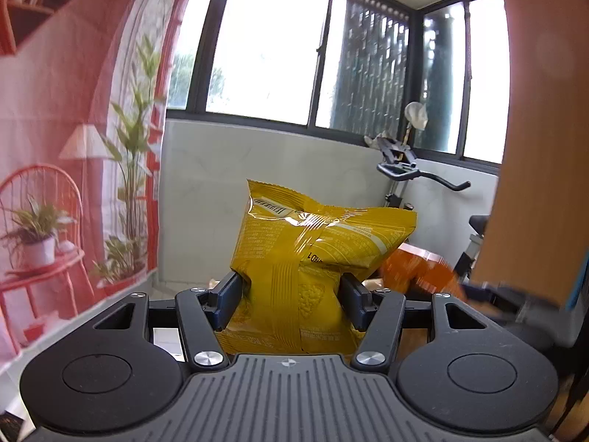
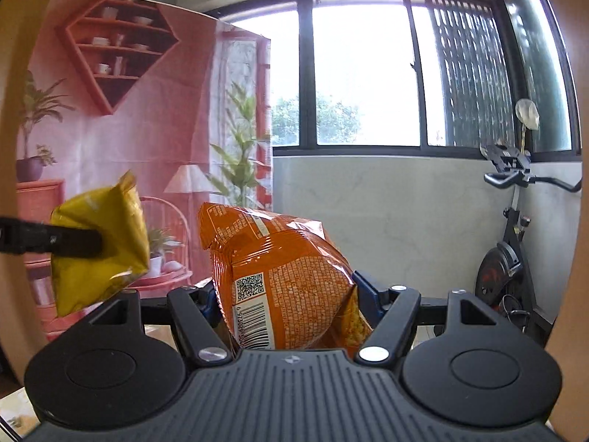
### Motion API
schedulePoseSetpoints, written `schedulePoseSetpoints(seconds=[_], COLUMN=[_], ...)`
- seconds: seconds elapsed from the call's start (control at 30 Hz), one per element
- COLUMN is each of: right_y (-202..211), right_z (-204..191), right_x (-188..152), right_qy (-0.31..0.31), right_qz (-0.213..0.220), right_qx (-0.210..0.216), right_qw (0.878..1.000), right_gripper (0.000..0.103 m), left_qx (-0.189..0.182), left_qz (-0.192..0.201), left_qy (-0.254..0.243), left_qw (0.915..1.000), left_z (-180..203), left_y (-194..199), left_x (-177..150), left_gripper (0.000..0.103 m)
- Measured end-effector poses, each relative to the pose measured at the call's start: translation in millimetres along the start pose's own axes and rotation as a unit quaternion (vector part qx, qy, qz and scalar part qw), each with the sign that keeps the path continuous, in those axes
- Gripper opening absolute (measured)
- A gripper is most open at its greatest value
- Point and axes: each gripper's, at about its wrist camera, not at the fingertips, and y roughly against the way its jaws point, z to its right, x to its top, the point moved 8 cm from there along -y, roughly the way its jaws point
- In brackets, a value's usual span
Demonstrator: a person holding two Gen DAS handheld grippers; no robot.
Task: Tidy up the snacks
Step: 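Lift both bags over the box and open both grippers to drop them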
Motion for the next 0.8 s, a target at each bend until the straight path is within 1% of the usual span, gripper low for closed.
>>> schedulePoseSetpoints(seconds=[0.1, 0.17, 0.23, 0.33, 0.4, 0.43, 0.5, 0.57, 0.63, 0.73, 0.8], right_y=[-34.5, -51.7, -63.2, -79.2, -85.2, -86.7, -89.3, -89.7, -88.2, -84.2, -78.1], right_z=[10.0, 15.1, 20.8, 29.5, 36.2, 39.6, 43.3, 45.9, 45.9, 48.3, 49.4], right_x=[-12.4, -20.2, -25.5, -35.9, -43.0, -45.6, -51.1, -54.1, -57.5, -64.4, -66.0], right_qy=[-0.016, -0.022, -0.032, -0.050, -0.069, -0.076, -0.083, -0.083, -0.084, -0.085, -0.088], right_qz=[-0.020, -0.027, -0.033, -0.052, -0.065, -0.071, -0.085, -0.096, -0.110, -0.131, -0.133], right_qx=[-0.005, -0.008, -0.008, -0.012, -0.014, -0.014, -0.015, -0.018, -0.023, -0.038, -0.047], right_qw=[1.000, 0.999, 0.999, 0.997, 0.995, 0.994, 0.993, 0.992, 0.990, 0.987, 0.986], right_gripper=[0.071, 0.071, 0.071, 0.071, 0.071, 0.071, 0.072, 0.073, 0.078, 0.079, 0.079], left_qx=[0.002, 0.010, 0.017, 0.019, 0.014, 0.014, 0.026, 0.032, 0.032, 0.037, 0.035], left_qz=[-0.018, -0.035, -0.053, -0.069, -0.077, -0.079, -0.084, -0.091, -0.097, -0.098, -0.097], left_qy=[0.007, 0.006, 0.010, 0.015, 0.000, -0.012, -0.040, -0.054, -0.055, -0.043, -0.033], left_qw=[0.9998, 0.9993, 0.9984, 0.9973, 0.9970, 0.9967, 0.9953, 0.9939, 0.9932, 0.9936, 0.9942], left_z=[-2.7, -6.8, -11.4, -20.6, -18.9, -18.9, -16.8, -17.1, -18.9, -25.2, -28.1], left_y=[-30.7, -47.6, -61.5, -71.5, -77.0, -78.6, -81.8, -83.9, -84.9, -77.7, -69.7], left_x=[-1.7, -8.5, -17.9, -28.7, -34.1, -34.5, -37.1, -37.1, -36.3, -33.9, -31.4], left_gripper=[0.061, 0.061, 0.061, 0.061, 0.062, 0.064, 0.067, 0.068, 0.071, 0.072, 0.072])
